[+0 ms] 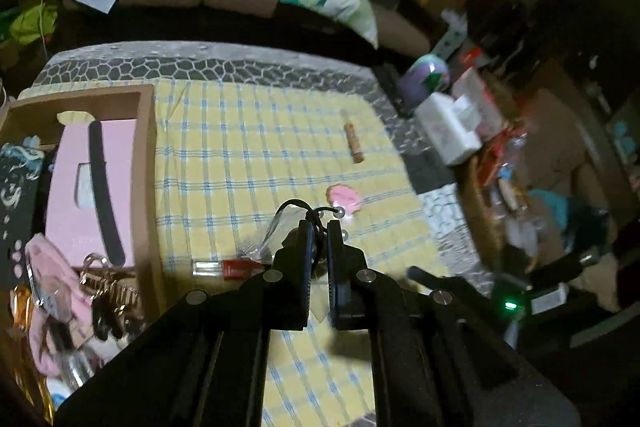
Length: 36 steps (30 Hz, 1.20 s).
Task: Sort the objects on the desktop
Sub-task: 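Grasp the clear pouch with black cord with the left tool, then carry the pouch toward the box with the left tool while the right tool grasps the red-capped lighter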
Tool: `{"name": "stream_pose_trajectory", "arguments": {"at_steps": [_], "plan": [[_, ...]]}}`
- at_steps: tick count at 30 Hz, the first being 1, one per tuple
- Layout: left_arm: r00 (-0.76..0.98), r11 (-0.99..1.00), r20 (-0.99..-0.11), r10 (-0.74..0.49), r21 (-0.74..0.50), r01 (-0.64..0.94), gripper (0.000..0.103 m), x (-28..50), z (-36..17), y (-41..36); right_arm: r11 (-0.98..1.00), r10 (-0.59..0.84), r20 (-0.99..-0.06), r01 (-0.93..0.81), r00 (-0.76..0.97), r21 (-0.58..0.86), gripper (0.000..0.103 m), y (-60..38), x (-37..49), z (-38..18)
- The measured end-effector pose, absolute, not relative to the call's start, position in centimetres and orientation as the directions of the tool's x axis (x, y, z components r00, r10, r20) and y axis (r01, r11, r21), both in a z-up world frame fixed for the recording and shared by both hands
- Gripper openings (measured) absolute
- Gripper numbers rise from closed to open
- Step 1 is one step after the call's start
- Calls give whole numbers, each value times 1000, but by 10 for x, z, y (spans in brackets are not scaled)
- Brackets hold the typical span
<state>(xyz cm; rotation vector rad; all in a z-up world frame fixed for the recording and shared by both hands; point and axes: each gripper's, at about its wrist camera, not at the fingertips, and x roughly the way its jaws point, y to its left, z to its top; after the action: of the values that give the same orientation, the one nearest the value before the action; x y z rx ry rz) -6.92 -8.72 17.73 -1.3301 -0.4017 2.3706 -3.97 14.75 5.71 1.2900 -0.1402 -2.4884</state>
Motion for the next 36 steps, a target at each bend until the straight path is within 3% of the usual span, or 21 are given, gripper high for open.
{"name": "stream_pose_trajectory", "arguments": {"at_steps": [8,11,15,23,30,36], "plan": [[-526,-886,-721,450,-435,-162,6,-30,194,-133,-913,-388,-753,337,-532,232,98,115,-35,64],[-529,-889,-724,443,-431,-155,7,-22,194,-145,-894,-395,-759,406,-518,188,85,91,-38,64],[-535,-891,-722,438,-427,-154,7,-16,197,-161,-846,-395,-782,524,-483,104,58,52,-54,59],[-554,-886,-707,440,-443,-139,7,-9,199,-193,-680,-426,-843,730,-329,59,53,-13,-92,32],[-559,-881,-705,437,-462,-106,7,-6,189,-221,-574,-334,-911,819,-241,-6,44,-34,-106,1],[-547,-878,-718,430,-474,-68,7,-5,174,-235,-566,-330,-924,824,-194,30,22,-34,-108,2]]}}
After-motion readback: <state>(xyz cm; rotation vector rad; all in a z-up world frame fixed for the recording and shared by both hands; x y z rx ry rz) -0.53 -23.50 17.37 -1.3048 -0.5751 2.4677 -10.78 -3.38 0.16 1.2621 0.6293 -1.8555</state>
